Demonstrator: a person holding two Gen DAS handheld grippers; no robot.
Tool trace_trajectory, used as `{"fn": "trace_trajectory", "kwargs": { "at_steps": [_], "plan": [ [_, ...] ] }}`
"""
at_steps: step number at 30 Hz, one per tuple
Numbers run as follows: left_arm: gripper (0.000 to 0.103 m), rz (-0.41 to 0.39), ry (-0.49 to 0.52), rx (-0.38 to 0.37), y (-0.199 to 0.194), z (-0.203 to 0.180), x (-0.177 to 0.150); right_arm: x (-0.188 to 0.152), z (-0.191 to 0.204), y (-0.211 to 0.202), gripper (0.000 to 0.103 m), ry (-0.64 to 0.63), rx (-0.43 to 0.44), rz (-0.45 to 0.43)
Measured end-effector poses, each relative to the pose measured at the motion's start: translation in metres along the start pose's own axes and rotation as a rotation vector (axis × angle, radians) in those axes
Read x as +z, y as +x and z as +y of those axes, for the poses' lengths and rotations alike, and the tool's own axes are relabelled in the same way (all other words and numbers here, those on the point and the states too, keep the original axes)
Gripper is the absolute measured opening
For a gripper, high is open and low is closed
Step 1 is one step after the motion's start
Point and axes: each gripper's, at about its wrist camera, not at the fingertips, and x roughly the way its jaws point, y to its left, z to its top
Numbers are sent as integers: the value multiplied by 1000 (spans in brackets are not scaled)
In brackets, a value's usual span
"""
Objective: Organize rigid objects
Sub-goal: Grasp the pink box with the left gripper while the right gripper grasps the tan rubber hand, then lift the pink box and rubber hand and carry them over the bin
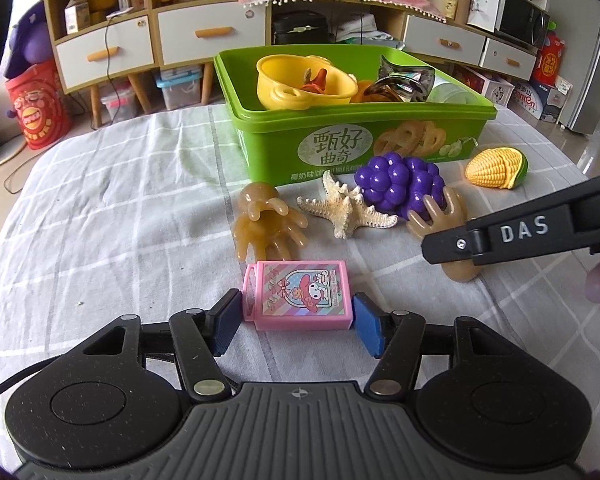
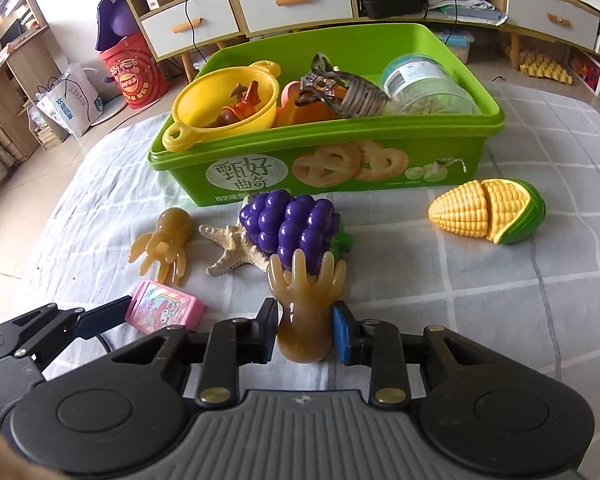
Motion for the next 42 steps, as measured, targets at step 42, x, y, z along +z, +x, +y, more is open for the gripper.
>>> {"fn": "trace_trajectory", "kwargs": {
  "at_steps": [42],
  "plan": [
    [61,-47,-239,-131,-29,-7,55,42,-93,-50,11,480,212,-74]
  ]
}}
